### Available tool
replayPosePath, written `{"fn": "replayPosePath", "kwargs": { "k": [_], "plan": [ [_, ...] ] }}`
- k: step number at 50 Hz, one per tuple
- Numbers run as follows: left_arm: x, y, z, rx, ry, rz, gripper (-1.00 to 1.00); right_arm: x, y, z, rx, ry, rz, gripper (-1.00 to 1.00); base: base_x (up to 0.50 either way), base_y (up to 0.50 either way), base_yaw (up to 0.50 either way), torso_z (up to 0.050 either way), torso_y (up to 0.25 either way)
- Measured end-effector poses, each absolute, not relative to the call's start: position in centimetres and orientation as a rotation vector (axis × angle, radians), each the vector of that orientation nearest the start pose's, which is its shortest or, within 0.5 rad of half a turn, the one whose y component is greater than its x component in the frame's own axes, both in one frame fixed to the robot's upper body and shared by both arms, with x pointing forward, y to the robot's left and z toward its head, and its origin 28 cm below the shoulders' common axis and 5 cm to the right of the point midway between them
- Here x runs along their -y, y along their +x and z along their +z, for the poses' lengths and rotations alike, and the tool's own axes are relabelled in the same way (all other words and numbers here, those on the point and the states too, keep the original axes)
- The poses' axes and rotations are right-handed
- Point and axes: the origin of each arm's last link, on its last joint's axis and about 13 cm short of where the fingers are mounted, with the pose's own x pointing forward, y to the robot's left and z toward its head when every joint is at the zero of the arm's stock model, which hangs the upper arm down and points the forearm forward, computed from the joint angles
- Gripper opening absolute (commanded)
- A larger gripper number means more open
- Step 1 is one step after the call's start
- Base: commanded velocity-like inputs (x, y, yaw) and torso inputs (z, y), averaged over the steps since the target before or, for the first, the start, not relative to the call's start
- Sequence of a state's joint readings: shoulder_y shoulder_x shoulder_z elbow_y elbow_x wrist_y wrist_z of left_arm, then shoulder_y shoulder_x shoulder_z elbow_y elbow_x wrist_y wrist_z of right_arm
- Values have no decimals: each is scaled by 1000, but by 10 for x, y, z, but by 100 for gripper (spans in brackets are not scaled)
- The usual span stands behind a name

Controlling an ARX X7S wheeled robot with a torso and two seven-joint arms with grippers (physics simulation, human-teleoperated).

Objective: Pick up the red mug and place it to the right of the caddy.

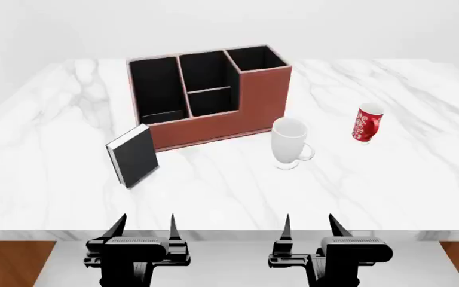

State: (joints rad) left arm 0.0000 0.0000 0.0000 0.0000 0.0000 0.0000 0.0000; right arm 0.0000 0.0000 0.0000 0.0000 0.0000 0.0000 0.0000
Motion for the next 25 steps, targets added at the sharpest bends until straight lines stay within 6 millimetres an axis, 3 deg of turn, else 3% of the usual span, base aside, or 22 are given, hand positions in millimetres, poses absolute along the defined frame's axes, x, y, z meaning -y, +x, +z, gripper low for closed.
{"fn": "replayPosePath", "kwargs": {
  "k": [7,25],
  "plan": [
    [-206,210,13,1,-1,2,100,97,210,14,6,0,-3,100,0,-41,0,0,0],
    [-207,210,14,7,8,-1,100,98,211,16,5,19,17,100,0,-500,0,0,0]
  ]
}}
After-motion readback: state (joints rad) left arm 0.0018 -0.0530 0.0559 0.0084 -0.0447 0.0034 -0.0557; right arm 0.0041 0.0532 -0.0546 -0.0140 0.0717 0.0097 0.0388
